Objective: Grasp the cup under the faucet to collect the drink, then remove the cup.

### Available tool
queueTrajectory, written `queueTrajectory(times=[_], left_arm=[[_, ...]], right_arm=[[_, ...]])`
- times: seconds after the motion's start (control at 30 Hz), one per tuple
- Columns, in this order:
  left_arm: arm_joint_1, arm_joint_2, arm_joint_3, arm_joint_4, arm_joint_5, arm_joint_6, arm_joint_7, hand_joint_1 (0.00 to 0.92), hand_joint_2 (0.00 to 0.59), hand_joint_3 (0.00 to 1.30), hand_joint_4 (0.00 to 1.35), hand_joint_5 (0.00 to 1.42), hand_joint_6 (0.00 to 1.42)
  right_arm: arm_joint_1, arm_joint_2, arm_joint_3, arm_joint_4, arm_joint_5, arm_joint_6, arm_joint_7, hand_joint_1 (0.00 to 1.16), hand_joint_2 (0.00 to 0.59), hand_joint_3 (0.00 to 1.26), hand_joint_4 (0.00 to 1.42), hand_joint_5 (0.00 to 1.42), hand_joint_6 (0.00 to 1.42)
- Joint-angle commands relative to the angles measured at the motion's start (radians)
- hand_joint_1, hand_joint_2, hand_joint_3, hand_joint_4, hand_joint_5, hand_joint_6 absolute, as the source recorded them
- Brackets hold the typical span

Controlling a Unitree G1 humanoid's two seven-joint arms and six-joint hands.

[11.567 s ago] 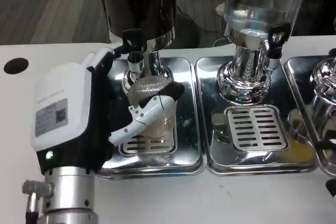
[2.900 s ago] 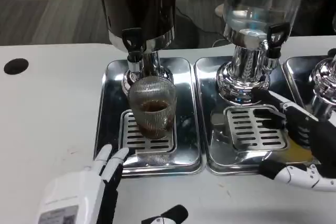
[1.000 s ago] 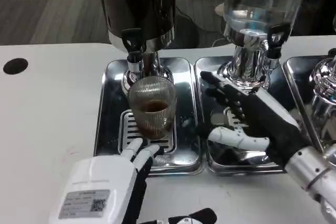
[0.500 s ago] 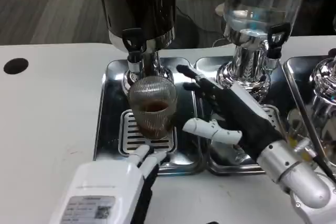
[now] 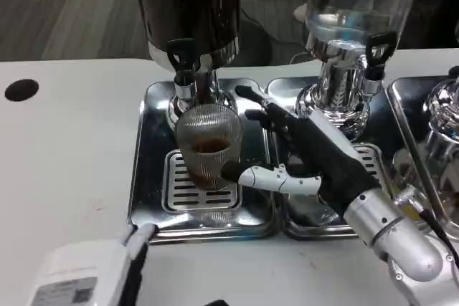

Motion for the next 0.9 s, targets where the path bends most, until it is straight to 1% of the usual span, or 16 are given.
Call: queueTrajectory(times=[0.03,0.2,0.3,0.47,0.83,0.9], left_arm=[[-0.013,0.001,0.031,0.001,-0.019,0.008,-0.013,0.000,0.061,0.13,0.00,0.18,0.42],[-0.014,-0.012,0.061,-0.016,-0.018,0.017,-0.024,0.000,0.061,0.12,0.00,0.17,0.43],[-0.012,-0.019,0.084,-0.034,-0.022,0.023,-0.039,0.000,0.061,0.12,0.00,0.17,0.43],[-0.001,-0.019,0.108,-0.055,-0.034,0.018,-0.051,0.000,0.061,0.12,0.00,0.17,0.43],[0.034,-0.023,0.151,-0.102,-0.068,-0.010,-0.042,0.000,0.066,0.12,0.00,0.17,0.43],[0.038,-0.026,0.168,-0.105,-0.080,-0.019,-0.037,0.000,0.068,0.12,0.00,0.17,0.43]], right_arm=[[0.002,-0.009,-0.009,-0.007,-0.006,-0.032,-0.020,0.55,0.000,0.08,0.02,0.08,0.05],[-0.005,-0.005,-0.005,0.031,-0.026,-0.057,-0.053,0.55,0.000,0.08,0.02,0.07,0.05],[-0.010,0.011,0.004,0.068,-0.041,-0.080,-0.081,0.52,0.000,0.08,0.03,0.07,0.03],[-0.023,0.036,0.023,0.125,-0.066,-0.109,-0.118,0.51,0.000,0.08,0.04,0.07,0.03],[-0.079,0.090,0.038,0.262,-0.093,-0.174,-0.194,0.51,0.000,0.09,0.07,0.09,0.05],[-0.089,0.105,0.037,0.286,-0.096,-0.191,-0.215,0.51,0.000,0.09,0.07,0.09,0.05]])
